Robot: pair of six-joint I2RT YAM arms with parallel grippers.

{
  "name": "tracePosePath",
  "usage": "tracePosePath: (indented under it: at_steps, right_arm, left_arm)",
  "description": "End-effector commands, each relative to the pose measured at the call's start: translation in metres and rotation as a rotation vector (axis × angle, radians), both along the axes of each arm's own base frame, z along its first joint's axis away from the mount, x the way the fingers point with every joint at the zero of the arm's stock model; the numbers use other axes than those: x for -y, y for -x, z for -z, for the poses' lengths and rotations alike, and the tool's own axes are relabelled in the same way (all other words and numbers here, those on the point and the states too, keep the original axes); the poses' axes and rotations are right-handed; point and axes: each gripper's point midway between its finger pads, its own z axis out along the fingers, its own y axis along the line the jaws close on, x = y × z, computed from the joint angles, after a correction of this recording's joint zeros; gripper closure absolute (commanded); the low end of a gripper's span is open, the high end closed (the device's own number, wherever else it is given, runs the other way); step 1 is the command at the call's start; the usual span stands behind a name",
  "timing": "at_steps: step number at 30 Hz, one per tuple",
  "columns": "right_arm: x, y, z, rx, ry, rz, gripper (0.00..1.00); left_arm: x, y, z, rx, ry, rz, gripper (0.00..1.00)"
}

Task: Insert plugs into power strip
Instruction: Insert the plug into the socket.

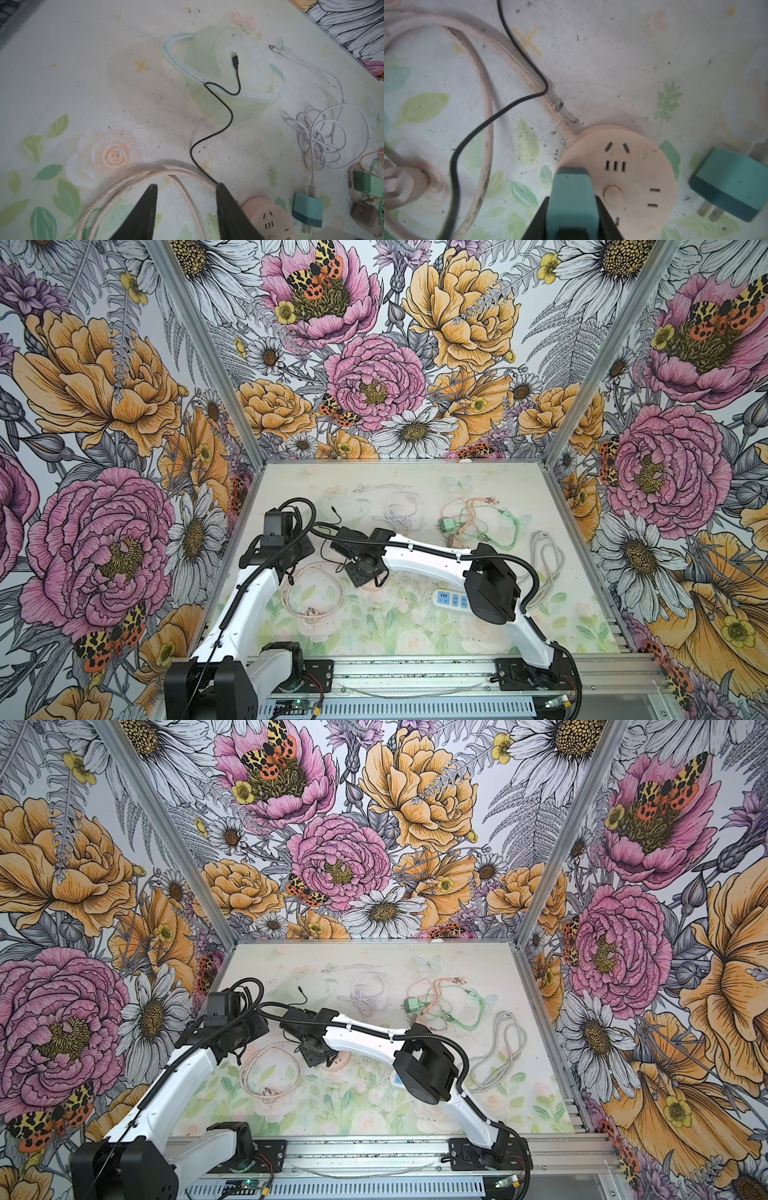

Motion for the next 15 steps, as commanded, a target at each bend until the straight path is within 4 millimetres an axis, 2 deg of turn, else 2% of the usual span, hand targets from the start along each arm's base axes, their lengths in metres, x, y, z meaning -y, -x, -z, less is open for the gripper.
tracePosePath:
  at_steps: [1, 8, 15]
  right_arm:
    - [0.014, -0.002, -0.002, -0.005, 0.036, 0.009, 0.63]
    - [0.011, -0.001, -0.017, 0.011, 0.004, 0.003, 0.62]
    - [0.005, 0.016, -0.030, -0.017, -0.046, -0.055, 0.58]
  left_arm:
    - [0.003, 0.002, -0.001, 0.003, 0.004, 0.008, 0.51]
    - [0.003, 0.003, -0.002, 0.006, 0.002, 0.008, 0.51]
    - [0.004, 0.003, -0.002, 0.005, 0.002, 0.016, 0.50]
